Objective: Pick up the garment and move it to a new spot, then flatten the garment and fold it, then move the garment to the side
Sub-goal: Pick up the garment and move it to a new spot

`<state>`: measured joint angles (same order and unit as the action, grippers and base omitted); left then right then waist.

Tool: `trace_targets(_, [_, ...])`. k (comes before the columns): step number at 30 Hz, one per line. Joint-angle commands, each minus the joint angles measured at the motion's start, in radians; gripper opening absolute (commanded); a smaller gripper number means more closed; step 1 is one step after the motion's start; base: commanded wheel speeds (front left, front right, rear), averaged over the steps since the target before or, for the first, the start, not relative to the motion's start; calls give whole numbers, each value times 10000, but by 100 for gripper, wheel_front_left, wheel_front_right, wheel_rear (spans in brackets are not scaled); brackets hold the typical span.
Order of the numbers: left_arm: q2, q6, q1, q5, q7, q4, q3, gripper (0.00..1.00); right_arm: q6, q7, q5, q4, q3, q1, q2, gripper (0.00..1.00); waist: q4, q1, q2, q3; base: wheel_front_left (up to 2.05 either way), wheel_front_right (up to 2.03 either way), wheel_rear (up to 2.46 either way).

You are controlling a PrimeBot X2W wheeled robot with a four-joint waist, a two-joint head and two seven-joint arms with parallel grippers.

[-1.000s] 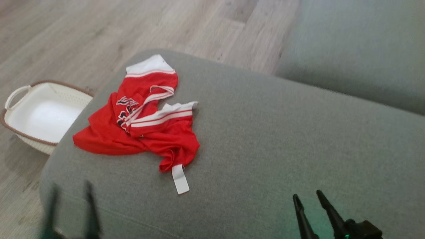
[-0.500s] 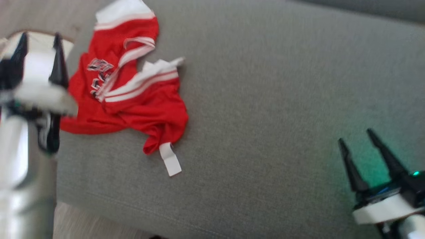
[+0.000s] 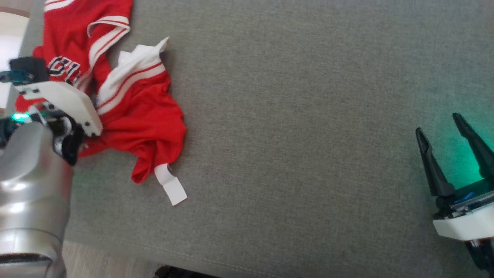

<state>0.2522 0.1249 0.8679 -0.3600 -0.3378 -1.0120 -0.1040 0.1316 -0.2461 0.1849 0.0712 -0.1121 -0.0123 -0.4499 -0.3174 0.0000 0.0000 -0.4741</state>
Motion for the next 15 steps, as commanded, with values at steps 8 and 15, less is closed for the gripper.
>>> trace_targets(8, [964, 54, 898, 300, 2476, -295, -424, 0, -9, 8, -23, 287, -107, -2, 24, 100, 151, 0, 0, 63, 0, 0, 0])
trace_targets(15, [1364, 56, 2044, 282, 3936, 106, -1284, 0, -9, -123, 63, -484, -608, 359, 787, 100, 488, 0, 0, 1542, 0, 0, 0])
